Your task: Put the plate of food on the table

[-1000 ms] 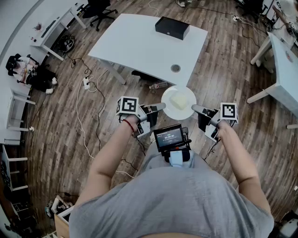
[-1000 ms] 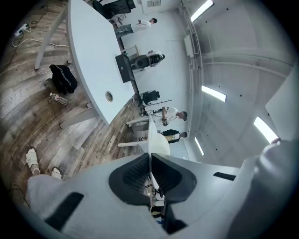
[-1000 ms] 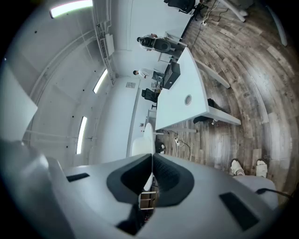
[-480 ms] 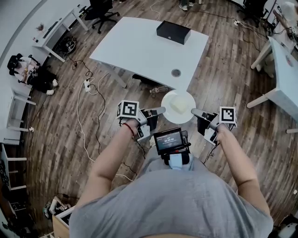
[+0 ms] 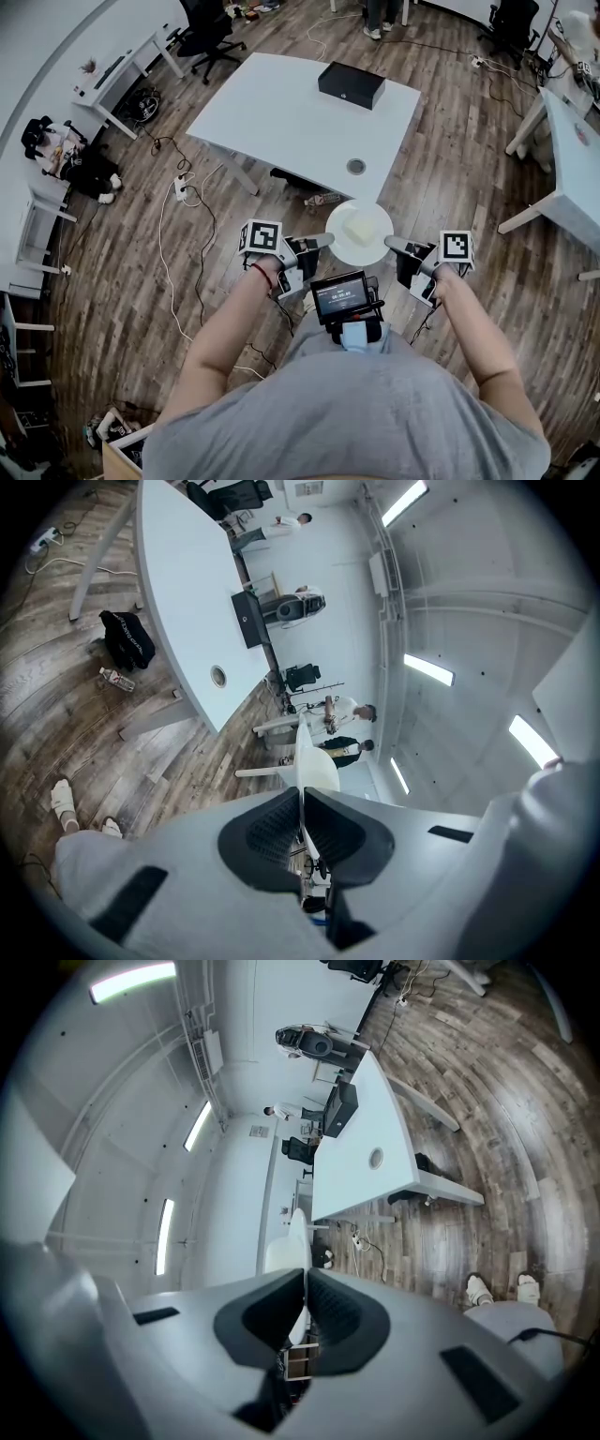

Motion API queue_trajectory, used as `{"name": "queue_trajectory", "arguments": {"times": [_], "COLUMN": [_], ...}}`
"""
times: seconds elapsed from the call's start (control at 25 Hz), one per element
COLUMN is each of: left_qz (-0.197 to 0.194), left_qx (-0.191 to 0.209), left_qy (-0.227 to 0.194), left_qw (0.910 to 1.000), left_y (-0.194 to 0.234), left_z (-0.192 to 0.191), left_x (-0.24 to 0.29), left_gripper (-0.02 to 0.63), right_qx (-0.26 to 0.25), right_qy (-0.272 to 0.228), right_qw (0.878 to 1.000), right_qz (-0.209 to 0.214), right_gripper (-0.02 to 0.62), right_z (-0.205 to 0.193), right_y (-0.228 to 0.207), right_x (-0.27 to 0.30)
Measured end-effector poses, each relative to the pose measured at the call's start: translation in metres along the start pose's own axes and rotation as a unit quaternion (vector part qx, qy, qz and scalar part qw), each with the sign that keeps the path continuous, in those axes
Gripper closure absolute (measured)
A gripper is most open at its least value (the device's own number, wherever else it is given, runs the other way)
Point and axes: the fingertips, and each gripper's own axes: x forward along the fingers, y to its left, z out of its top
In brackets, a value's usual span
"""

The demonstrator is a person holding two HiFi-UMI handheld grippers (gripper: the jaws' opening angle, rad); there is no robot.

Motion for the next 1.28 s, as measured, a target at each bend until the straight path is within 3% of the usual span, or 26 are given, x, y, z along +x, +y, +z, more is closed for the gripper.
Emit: {"name": "queue_trajectory", "arguments": {"times": [0.28,0.52,0.76,1.08,1.28], "left_qz": [-0.003,-0.001,-0.007,-0.006,-0.009], "left_qx": [-0.008,-0.005,-0.026,-0.013,-0.011], "left_qy": [-0.012,-0.025,-0.028,-0.032,-0.032], "left_qw": [0.9999,0.9997,0.9992,0.9994,0.9994], "left_y": [0.000,0.003,-0.005,0.032,0.046], "left_z": [0.029,0.016,0.096,0.098,0.166], "left_x": [-0.011,-0.004,-0.052,-0.037,-0.065], "left_gripper": [0.575,0.575,0.575,0.575,0.575], "right_qx": [0.005,0.001,-0.005,-0.017,-0.029], "right_qy": [0.007,0.015,0.026,0.026,0.017], "right_qw": [1.000,1.000,0.999,0.999,0.999], "right_qz": [0.003,-0.001,-0.021,-0.020,-0.016], "right_gripper": [0.558,0.558,0.558,0.558,0.558], "right_z": [0.018,0.015,0.050,0.058,0.092], "right_y": [0.013,0.001,0.050,0.011,0.027], "right_x": [0.026,0.016,0.090,0.103,0.169]}}
